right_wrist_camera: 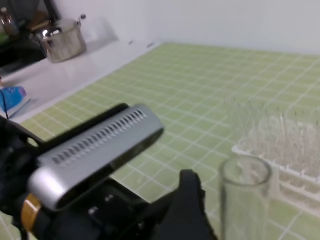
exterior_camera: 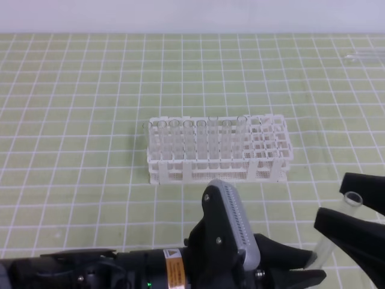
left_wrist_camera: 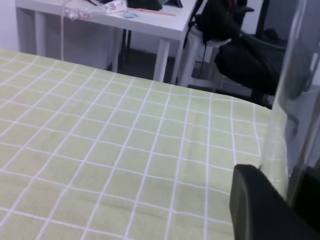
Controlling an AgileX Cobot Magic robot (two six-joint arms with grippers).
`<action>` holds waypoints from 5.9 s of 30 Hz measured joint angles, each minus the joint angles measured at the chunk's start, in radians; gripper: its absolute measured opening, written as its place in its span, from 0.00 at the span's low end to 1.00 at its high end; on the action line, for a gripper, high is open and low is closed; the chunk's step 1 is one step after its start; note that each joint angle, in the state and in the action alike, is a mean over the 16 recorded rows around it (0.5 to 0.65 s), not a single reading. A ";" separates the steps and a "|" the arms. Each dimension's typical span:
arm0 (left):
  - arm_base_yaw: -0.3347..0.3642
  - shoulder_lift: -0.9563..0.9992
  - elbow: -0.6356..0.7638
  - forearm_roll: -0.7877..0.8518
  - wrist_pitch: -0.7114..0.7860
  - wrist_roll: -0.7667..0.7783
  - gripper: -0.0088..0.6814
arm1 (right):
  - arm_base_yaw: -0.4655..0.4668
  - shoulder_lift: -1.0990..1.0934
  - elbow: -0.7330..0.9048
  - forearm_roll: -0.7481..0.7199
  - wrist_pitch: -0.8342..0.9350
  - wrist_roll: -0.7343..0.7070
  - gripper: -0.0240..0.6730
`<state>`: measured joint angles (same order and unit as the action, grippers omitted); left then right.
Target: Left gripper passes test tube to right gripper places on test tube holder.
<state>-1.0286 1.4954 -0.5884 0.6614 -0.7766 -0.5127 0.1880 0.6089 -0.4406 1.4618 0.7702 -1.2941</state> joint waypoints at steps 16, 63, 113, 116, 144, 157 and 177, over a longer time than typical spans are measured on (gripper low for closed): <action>0.000 0.007 -0.003 -0.042 0.003 0.013 0.11 | 0.000 0.088 0.000 0.083 0.048 -0.161 0.56; 0.000 0.008 -0.004 -0.089 -0.041 0.031 0.13 | -0.002 0.088 0.000 0.112 0.054 -0.240 0.19; 0.128 -0.851 0.088 -0.117 1.007 0.028 0.12 | -0.002 0.088 0.001 0.103 -0.123 -0.284 0.19; 0.128 -0.958 0.128 -0.136 1.063 0.029 0.09 | -0.002 0.088 0.001 0.103 -0.123 -0.285 0.19; 0.128 -1.228 0.215 -0.222 1.372 0.029 0.01 | -0.002 0.093 0.001 0.113 -0.124 -0.287 0.19; 0.214 -1.223 0.216 -0.213 1.365 0.029 0.01 | -0.002 0.093 0.001 0.168 -0.135 -0.301 0.19; 0.825 -1.244 0.215 -0.294 1.355 0.033 0.01 | 0.093 0.173 -0.186 -0.265 -0.585 0.051 0.19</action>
<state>-0.2034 0.2513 -0.3731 0.3674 0.5785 -0.4801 0.2815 0.7822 -0.6267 1.1964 0.1854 -1.2427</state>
